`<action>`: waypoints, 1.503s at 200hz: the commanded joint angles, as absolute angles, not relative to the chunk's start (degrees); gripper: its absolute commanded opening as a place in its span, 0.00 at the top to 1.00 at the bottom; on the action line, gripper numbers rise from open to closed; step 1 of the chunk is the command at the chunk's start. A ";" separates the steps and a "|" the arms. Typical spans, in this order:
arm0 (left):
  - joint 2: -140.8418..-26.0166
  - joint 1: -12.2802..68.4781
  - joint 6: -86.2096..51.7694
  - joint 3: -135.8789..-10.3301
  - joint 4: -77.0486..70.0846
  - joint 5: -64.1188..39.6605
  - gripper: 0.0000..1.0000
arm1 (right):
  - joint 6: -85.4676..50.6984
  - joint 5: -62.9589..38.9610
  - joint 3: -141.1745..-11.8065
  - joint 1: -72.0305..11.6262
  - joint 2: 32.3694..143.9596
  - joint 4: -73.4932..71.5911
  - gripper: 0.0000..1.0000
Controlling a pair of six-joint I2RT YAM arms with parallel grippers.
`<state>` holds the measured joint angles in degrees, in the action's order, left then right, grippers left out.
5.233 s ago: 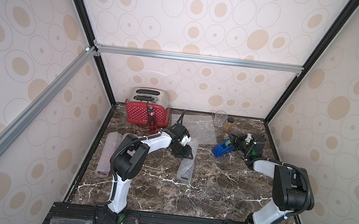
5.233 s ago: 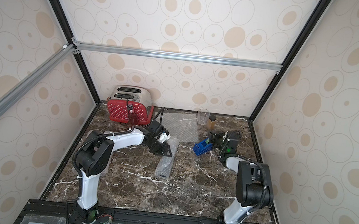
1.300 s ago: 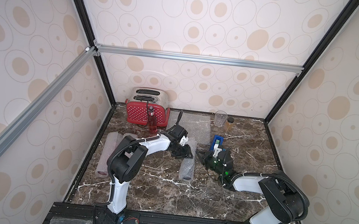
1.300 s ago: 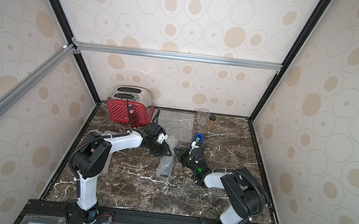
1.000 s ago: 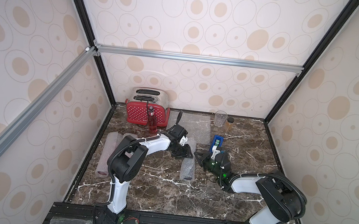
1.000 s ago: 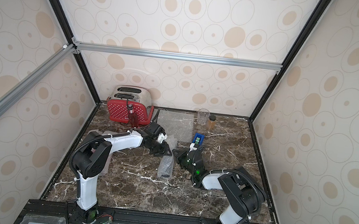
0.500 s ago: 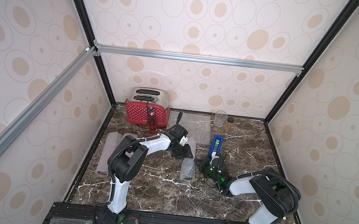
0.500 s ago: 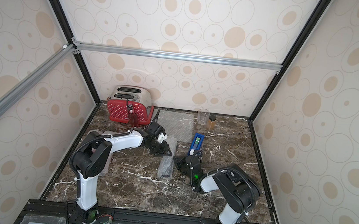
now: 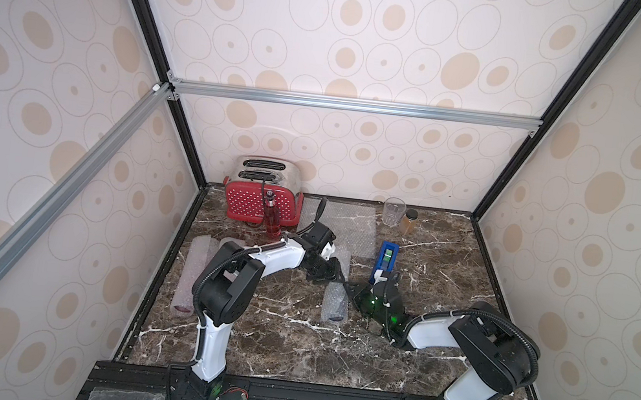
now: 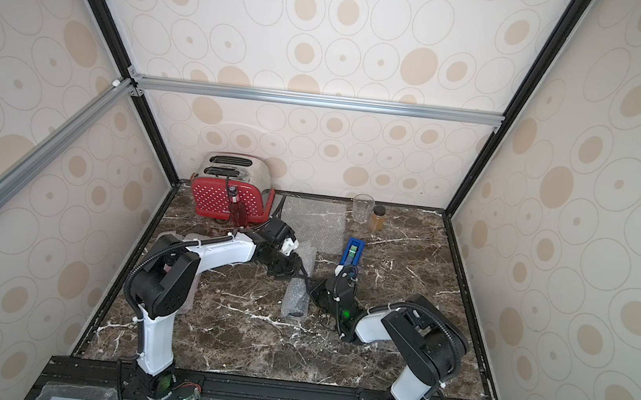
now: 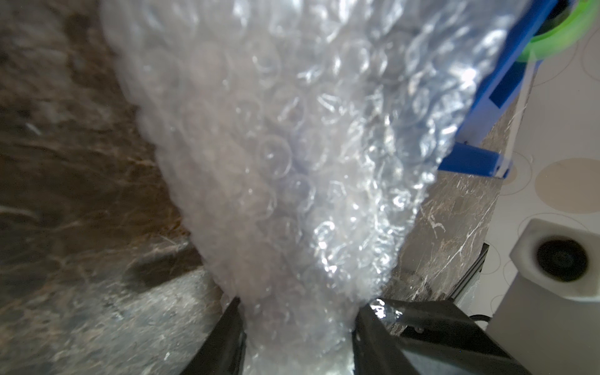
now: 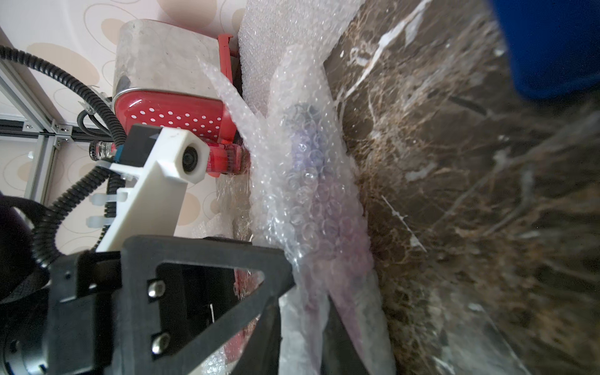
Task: Wrap wine bottles in bubble wrap
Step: Stick the tape on the bubble wrap.
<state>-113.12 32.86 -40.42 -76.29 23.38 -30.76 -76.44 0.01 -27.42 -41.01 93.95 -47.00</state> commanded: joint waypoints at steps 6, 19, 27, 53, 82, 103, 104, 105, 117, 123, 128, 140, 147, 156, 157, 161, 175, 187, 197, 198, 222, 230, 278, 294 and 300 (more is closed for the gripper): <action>-118.70 33.83 -40.53 -74.09 30.79 -24.35 0.53 | -75.79 1.20 -27.25 -41.84 90.97 -40.74 0.72; -118.70 33.84 -40.52 -74.09 30.79 -24.35 0.53 | -75.67 1.31 -26.66 -41.73 90.28 -40.63 0.70; -118.75 33.84 -40.52 -74.12 30.85 -24.35 0.53 | -75.67 1.57 -26.14 -41.51 89.71 -40.94 0.69; -118.63 33.87 -40.44 -74.18 30.94 -24.17 0.53 | -75.18 1.85 -25.06 -40.70 86.97 -38.18 0.66; -118.73 33.80 -40.46 -74.18 30.93 -24.17 0.53 | -74.62 2.28 -23.59 -39.96 83.52 -35.57 0.63; -118.85 33.84 -40.44 -74.27 31.00 -24.17 0.53 | -74.30 1.24 -22.61 -38.61 79.93 -31.87 0.62; -118.88 33.84 -40.43 -74.27 30.97 -24.17 0.53 | -74.24 1.24 -22.60 -38.55 79.65 -31.76 0.62; -118.90 33.84 -40.48 -74.27 31.00 -24.17 0.53 | -74.12 1.23 -22.59 -38.44 79.46 -31.57 0.62; -118.84 33.89 -40.43 -74.24 30.98 -24.17 0.53 | -72.06 1.52 -23.09 -38.17 76.14 -26.94 0.65; -118.89 33.84 -40.34 -74.31 31.03 -24.17 0.53 | -70.38 1.73 -24.34 -38.17 74.59 -23.05 0.67; -118.92 33.84 -40.40 -74.28 31.11 -24.17 0.53 | -68.75 1.74 -25.93 -38.08 73.40 -19.44 0.68; -118.91 33.88 -40.34 -74.27 31.09 -24.17 0.53 | -63.74 1.20 -29.94 -38.06 72.01 -12.84 0.72; -118.84 33.85 -40.35 -74.27 31.11 -24.09 0.53 | -61.26 0.14 -32.08 -38.14 72.45 -10.27 0.72; -118.92 33.85 -40.39 -74.23 31.04 -24.08 0.53 | -58.86 -1.41 -35.05 -38.13 73.66 -8.23 0.73; -118.92 33.84 -40.37 -74.25 31.08 -24.08 0.53 | -58.61 -1.59 -35.28 -38.09 73.83 -8.03 0.73; -118.91 33.79 -40.39 -74.26 31.07 -24.08 0.53 | -57.81 -2.47 -36.43 -38.07 74.66 -7.16 0.73; -118.90 33.88 -40.47 -74.27 31.11 -24.00 0.53 | -55.57 -4.97 -40.44 -38.14 77.82 -4.41 0.73; -118.92 33.86 -40.44 -74.27 31.16 -23.99 0.53 | -55.16 -6.15 -42.37 -38.13 80.59 -3.56 0.73; -118.94 33.88 -40.39 -74.32 31.17 -24.08 0.53 | -54.93 -6.87 -43.05 -38.11 82.32 -4.10 0.74; -118.97 33.86 -40.36 -74.38 31.18 -24.08 0.53 | -54.93 -6.92 -43.19 -38.09 82.63 -4.12 0.74; -119.08 33.84 -40.28 -74.44 31.29 -24.08 0.53 | -54.45 -7.00 -44.19 -38.11 84.73 -2.58 0.73; -119.01 33.87 -40.27 -74.44 31.26 -24.08 0.53 | -54.33 -7.26 -44.08 -38.06 85.03 -2.60 0.73; -118.96 33.84 -40.34 -74.44 31.28 -24.08 0.53 | -54.61 -8.96 -44.27 -37.96 87.98 -3.95 0.74; -119.00 33.85 -40.34 -74.32 31.29 -24.08 0.53 | -54.71 -9.12 -44.71 -37.89 88.90 -4.26 0.74; -118.98 33.89 -40.39 -74.43 31.23 -24.08 0.53 | -54.59 -9.15 -44.98 -37.94 89.13 -4.19 0.74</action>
<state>-113.47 32.91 -40.40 -76.97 24.29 -30.70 -55.18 -8.38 -43.31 -38.17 87.55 -4.51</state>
